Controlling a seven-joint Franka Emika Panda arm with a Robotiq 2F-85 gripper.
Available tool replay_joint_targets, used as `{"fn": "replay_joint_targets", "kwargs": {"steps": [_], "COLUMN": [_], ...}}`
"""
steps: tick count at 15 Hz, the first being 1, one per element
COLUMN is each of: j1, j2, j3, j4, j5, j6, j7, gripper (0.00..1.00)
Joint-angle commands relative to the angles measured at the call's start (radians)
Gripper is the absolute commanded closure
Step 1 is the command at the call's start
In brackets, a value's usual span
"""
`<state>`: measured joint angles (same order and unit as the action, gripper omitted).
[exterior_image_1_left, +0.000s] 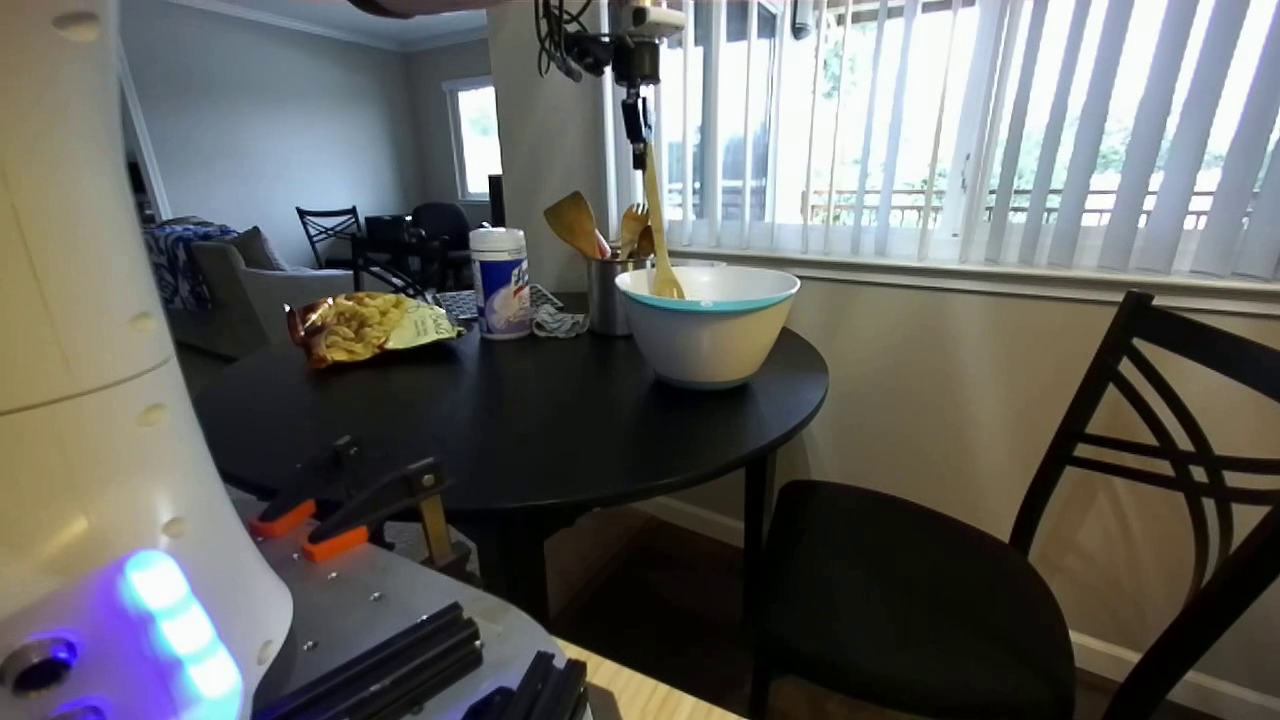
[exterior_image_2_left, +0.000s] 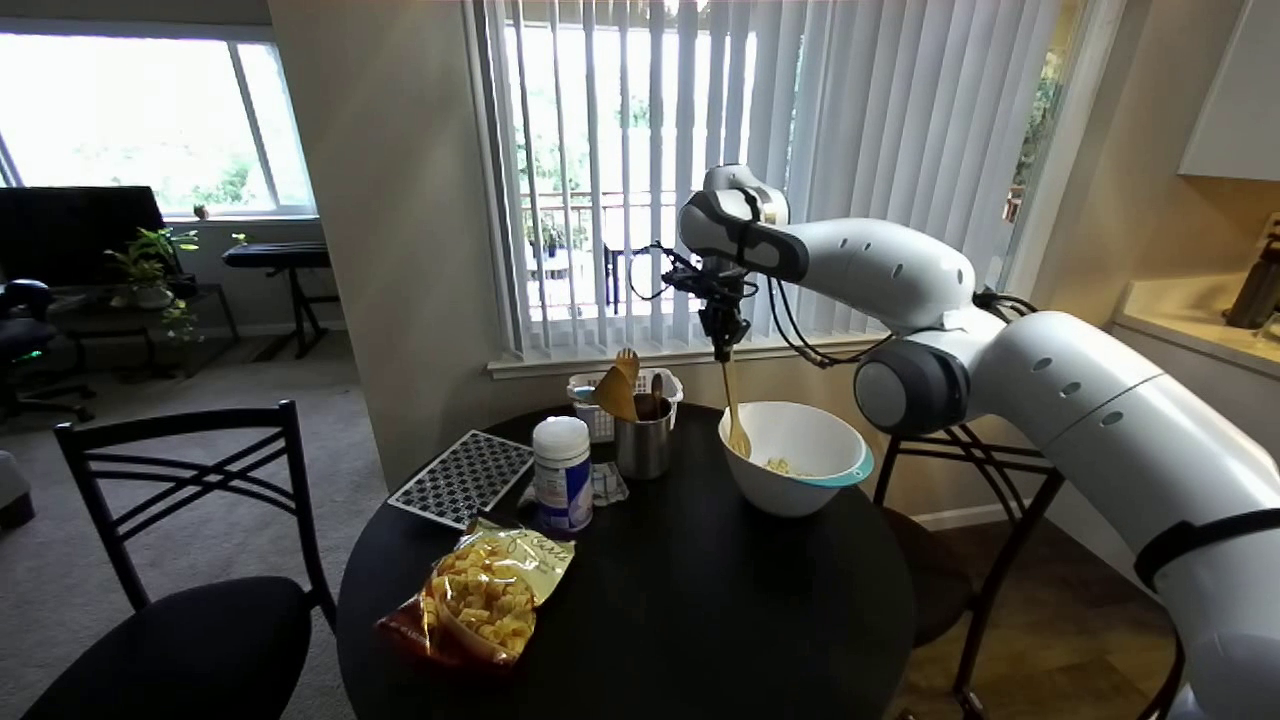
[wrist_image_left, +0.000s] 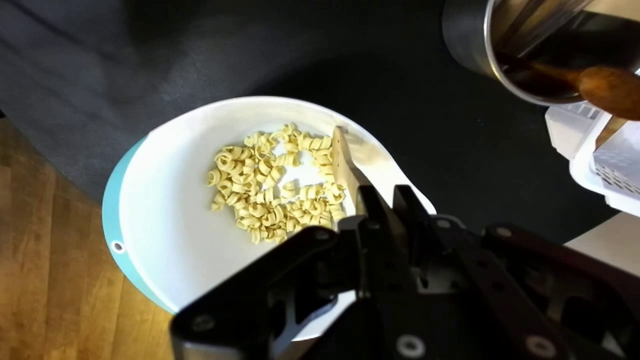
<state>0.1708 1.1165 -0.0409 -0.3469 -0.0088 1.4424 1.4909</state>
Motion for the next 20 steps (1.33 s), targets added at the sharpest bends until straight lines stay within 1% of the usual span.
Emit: {"fn": "replay_joint_targets", "kwargs": {"steps": [1, 6, 10, 14, 15, 20], "j1": [-0.001, 0.007, 0.009, -0.013, -0.023, -0.084], "j2": [-0.013, -0.013, -0.01, 0.008, 0.032, 0.076], "j3": [0.021, 0.048, 0.055, 0.05, 0.052, 0.056], "j4": [-0.017, -0.014, -0.02, -0.033, -0.01, -0.011], "j5": [0.012, 0.035, 0.035, 0.039, 0.033, 0.051], "j6": [0.035, 0.073, 0.073, 0.073, 0.059, 0.058], "j7": [-0.084, -0.1, -0.087, -0.06, -0.048, 0.026], "gripper": [0.97, 0.97, 0.97, 0.97, 0.97, 0.97]}}
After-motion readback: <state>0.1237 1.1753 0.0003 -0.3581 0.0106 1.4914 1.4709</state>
